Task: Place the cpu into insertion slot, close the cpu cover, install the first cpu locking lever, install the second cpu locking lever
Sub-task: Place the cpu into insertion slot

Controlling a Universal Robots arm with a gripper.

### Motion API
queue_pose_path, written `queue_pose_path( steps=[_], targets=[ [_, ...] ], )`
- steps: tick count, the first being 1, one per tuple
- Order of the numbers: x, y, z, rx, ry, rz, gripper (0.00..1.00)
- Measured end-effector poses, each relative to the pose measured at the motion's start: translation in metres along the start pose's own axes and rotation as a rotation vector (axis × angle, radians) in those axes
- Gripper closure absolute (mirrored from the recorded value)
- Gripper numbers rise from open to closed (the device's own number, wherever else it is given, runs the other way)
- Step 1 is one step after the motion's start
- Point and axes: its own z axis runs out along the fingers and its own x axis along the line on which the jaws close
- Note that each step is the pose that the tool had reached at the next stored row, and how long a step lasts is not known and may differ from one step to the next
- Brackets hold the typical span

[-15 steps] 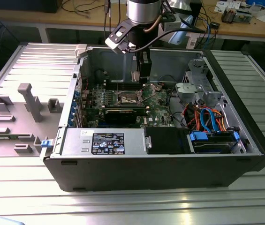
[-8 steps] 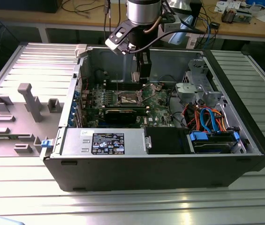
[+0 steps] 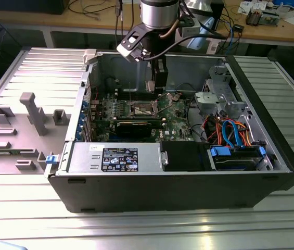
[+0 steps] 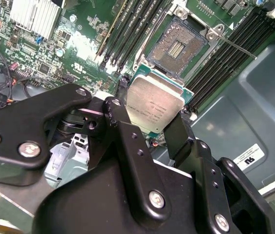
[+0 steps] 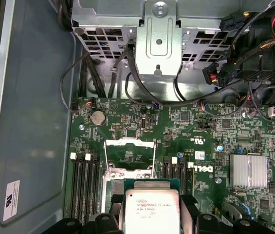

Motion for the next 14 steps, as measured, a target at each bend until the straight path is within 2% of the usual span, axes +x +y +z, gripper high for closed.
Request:
queue_pose_path(
  steps=[14],
  targets=[
    [-0.0002,-0.0004,0.0038,0.0,-0.0001,0.0,0.45]
  ],
)
